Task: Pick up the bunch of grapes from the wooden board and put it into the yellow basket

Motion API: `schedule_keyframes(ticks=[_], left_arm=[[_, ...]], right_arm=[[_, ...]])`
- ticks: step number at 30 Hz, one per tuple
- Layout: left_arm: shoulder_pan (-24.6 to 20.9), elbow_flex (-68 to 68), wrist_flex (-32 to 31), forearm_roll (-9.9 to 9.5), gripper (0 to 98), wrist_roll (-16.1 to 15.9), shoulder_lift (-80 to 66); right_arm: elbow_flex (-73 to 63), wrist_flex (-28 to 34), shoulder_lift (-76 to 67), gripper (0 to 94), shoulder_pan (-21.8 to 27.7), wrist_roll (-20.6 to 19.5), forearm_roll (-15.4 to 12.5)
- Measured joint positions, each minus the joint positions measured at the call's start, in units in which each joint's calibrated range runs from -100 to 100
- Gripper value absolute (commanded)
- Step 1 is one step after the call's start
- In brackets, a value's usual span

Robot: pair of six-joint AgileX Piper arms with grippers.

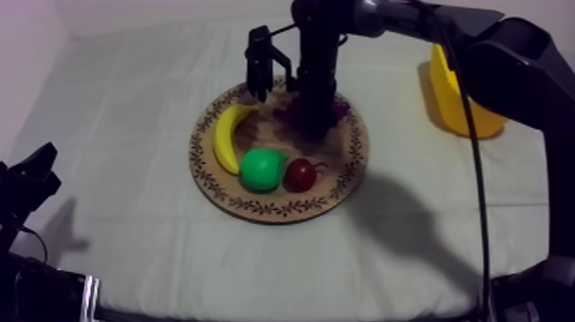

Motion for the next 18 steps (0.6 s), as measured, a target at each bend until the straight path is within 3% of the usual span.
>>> schedule_keyframes(ticks=[9,18], left_arm=[[0.00,0.00,0.00,0.00,0.1,0.00,0.00],[0.00,0.00,0.00,0.00,0.1,0.00,0.00]], right_arm=[[-1.94,-0.24,1.27,29.9,0.34,-0.37,0.26],[-0.67,0.91,-3.86,24.4,0.49,-1.18,-0.05]])
